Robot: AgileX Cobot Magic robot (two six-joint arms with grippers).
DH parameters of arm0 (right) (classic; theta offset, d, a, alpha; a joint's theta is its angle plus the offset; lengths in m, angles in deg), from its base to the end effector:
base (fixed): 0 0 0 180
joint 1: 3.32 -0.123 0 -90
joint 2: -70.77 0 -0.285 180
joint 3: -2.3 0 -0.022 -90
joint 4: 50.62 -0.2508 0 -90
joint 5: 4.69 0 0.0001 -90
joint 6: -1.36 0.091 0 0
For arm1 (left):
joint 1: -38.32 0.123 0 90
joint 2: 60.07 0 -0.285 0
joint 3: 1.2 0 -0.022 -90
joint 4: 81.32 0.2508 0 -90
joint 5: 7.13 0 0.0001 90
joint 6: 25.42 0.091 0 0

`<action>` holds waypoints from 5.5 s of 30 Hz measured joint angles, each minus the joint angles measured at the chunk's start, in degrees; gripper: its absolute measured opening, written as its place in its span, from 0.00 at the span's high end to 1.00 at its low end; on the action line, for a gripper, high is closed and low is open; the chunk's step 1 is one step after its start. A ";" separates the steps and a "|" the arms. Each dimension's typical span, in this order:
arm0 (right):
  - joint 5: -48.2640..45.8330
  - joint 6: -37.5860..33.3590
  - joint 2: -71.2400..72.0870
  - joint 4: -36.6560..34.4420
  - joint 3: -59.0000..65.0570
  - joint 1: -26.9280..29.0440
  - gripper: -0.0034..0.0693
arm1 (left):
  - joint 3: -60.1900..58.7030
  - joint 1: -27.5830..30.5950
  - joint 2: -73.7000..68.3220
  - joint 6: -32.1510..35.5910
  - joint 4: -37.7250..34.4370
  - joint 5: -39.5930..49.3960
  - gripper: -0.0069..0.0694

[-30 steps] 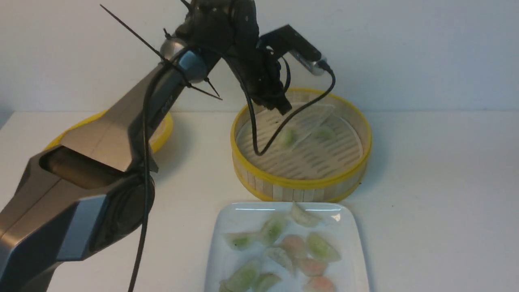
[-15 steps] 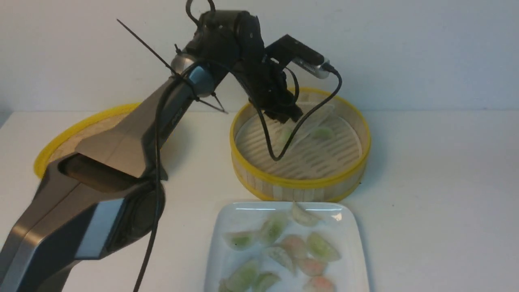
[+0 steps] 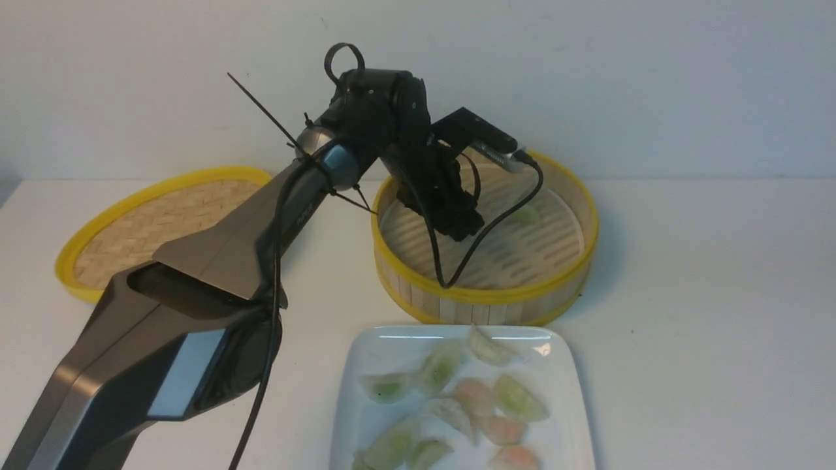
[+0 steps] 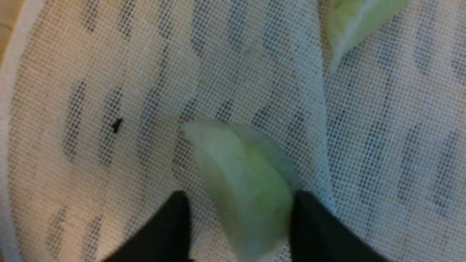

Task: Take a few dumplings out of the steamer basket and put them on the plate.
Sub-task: Use the left arm to grab a dumpling from the steamer, then use the left arm to put the dumpling into the plate, then use the right arm to grab a dumpling from inside the steamer, then use the right arm to put the dumpling into the plate

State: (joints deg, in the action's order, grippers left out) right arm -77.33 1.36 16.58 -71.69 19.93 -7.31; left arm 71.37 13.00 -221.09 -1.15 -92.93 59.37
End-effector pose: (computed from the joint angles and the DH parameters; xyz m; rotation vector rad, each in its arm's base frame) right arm 0.1132 0.0392 0.3847 -0.0903 2.4917 0.5144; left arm 0.4972 -0.2538 0.1637 1.0811 2.4675 -0.2808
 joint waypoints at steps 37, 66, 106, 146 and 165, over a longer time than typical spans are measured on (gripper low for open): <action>-0.14 0.00 2.92 2.32 3.38 0.00 0.97 | -77.58 -4.74 58.53 -2.83 -3.86 -0.62 0.64; 5.26 -12.42 -5.55 -10.44 3.51 0.00 0.97 | -82.23 -17.77 49.16 -1.38 -6.54 -9.01 0.40; 23.76 -31.37 -89.02 0.16 -54.14 -12.84 0.27 | -79.56 -17.77 90.86 -18.63 -8.99 5.01 0.92; 18.51 -9.60 -38.47 1.00 -1.12 -32.49 0.76 | -83.06 -17.77 107.98 -19.75 -5.97 3.08 0.92; 26.48 -4.09 -57.99 0.00 -5.82 -38.81 0.36 | -91.49 -17.77 110.77 -17.58 -7.30 0.04 0.92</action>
State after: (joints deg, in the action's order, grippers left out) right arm -50.85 -2.73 -41.41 -71.69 14.11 -46.12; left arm -20.13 -4.78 -110.31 -18.73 -100.23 59.41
